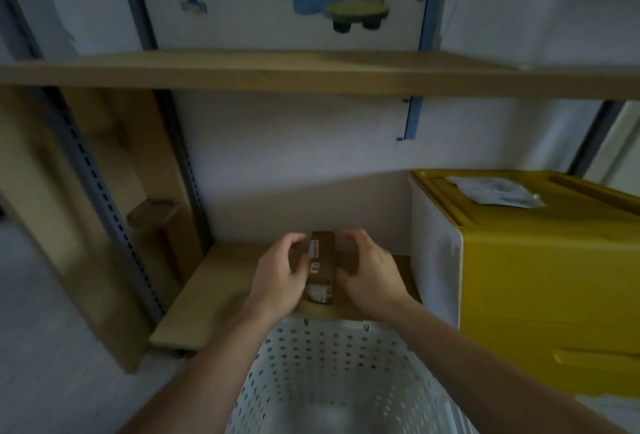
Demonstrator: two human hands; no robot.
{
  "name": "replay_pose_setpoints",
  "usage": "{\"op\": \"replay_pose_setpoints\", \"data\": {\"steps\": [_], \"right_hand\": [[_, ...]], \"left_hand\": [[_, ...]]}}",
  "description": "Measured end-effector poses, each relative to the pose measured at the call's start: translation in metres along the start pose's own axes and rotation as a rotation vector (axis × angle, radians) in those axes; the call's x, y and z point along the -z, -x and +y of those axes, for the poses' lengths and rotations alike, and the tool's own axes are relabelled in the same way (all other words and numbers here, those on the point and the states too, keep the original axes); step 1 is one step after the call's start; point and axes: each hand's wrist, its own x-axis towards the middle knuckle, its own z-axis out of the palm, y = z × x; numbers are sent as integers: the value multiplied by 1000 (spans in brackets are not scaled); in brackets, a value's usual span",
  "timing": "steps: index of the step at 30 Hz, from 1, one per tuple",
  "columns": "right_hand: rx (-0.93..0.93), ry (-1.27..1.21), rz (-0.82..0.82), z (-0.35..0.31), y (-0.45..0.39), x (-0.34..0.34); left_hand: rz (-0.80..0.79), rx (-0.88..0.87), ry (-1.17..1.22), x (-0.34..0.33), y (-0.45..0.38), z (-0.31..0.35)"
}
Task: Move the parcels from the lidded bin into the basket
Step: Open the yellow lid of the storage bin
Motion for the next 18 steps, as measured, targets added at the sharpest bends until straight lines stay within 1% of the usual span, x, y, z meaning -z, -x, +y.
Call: {"op": "replay_pose_setpoints", "data": {"steps": [4, 7, 12, 15, 18], "right_hand": [[156, 65, 14, -15, 42, 31], [191, 79, 32, -19, 58, 48], [227, 115, 84, -15, 66, 64], [244, 167, 110, -3, 71, 74], [223, 192, 162, 10, 79, 89]], "left_hand": [[8, -163, -9, 16, 32, 30], [2, -237, -7, 26, 50, 41], [15, -249, 65, 21, 61, 43], [36, -273, 118, 1, 53, 54], [-6, -336, 164, -23, 50, 76]]}}
